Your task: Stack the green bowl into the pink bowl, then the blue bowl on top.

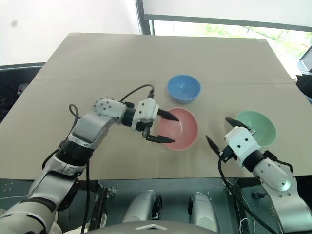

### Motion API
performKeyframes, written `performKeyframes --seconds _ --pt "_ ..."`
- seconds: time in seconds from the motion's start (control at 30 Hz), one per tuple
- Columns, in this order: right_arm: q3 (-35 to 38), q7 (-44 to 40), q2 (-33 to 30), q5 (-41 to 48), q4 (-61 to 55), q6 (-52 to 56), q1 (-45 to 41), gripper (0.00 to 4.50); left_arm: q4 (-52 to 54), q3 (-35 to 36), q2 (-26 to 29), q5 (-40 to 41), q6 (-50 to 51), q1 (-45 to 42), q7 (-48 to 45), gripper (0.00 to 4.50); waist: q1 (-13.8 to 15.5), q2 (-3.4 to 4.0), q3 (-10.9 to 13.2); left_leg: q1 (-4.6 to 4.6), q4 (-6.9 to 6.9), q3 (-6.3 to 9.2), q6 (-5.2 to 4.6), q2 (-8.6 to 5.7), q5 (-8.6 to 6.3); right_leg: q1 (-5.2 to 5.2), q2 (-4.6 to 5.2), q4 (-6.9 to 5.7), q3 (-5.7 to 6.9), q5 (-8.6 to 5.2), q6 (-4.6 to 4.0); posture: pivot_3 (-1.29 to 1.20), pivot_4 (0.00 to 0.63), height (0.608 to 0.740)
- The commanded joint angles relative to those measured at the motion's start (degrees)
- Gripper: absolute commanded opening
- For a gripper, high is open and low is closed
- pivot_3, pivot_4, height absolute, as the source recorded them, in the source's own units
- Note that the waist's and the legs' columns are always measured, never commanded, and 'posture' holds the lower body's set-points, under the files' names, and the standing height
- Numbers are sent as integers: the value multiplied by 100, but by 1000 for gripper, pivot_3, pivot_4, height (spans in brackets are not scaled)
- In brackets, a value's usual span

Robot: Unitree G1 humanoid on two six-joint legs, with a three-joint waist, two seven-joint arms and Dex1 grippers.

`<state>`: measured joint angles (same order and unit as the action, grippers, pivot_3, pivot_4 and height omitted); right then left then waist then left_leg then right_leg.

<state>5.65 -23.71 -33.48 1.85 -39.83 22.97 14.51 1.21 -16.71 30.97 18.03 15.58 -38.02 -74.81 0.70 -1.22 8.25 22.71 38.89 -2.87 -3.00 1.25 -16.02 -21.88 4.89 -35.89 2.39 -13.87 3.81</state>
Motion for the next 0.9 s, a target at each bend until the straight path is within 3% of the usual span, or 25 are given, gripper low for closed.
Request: performKeyframes --seconds 0.03,0.27,0.3,0.33,0.43,0.57,0.63,0.67,0.8,0.9 --pt "240 184 -27 -129 -37 736 -271 4500 176 794 21 928 444 231 -51 3876 -9 1 0 0 0 0 0 2 0 0 -1 0 0 0 0 0 150 740" --pt "107 284 -79 -379 645 1812 -802 4500 362 1484 -142 1159 -44 786 327 3876 35 -1 0 5 0 7 -3 0 -1 2 6 5 5 0 0 0 150 740" --pt "93 265 -94 -388 762 1921 -896 3969 386 1499 -143 1160 -20 814 374 4032 41 -1 0 8 2 7 -3 -1 -2 2 6 5 6 1 -1 0 150 740" --pt "67 190 -145 -380 860 1971 -966 3813 424 1526 -121 1164 -34 863 376 4032 32 -1 0 8 3 8 -3 -2 -2 3 7 5 7 1 -1 0 150 740" --pt "40 133 -191 -386 1040 2098 -1152 2452 562 1699 -63 1267 -114 1039 418 4032 12 0 0 5 4 7 -3 -2 -2 3 6 3 6 1 -1 0 150 740" --pt "-17 56 -247 -379 1137 2045 -1279 1047 714 1866 16 1392 -57 1181 480 4032 5 0 0 4 1 6 -3 0 -2 2 4 4 5 1 -1 0 150 740" --pt "-36 77 -237 -405 1155 1982 -1329 712 802 1900 -15 1489 -46 1275 469 4032 16 0 0 5 0 7 -3 0 -2 2 3 4 6 1 -1 0 150 740" --pt "-46 89 -230 -422 1153 1907 -1359 80 821 1905 -19 1537 -56 1316 443 4032 19 0 0 5 1 6 -3 -1 -2 3 7 5 4 1 0 0 150 740" --pt "-147 -631 26 481 126 1153 -1555 80 721 2162 99 1842 34 1620 293 4032 -14 4 2 4 -1 5 -3 0 -2 2 6 5 4 1 0 0 150 740" --pt "-655 -954 92 760 -342 1151 -1848 80 424 2291 298 1803 -44 1803 121 4032 -79 7 4 0 -7 5 -1 7 -1 -1 -2 3 3 1 0 0 150 740"
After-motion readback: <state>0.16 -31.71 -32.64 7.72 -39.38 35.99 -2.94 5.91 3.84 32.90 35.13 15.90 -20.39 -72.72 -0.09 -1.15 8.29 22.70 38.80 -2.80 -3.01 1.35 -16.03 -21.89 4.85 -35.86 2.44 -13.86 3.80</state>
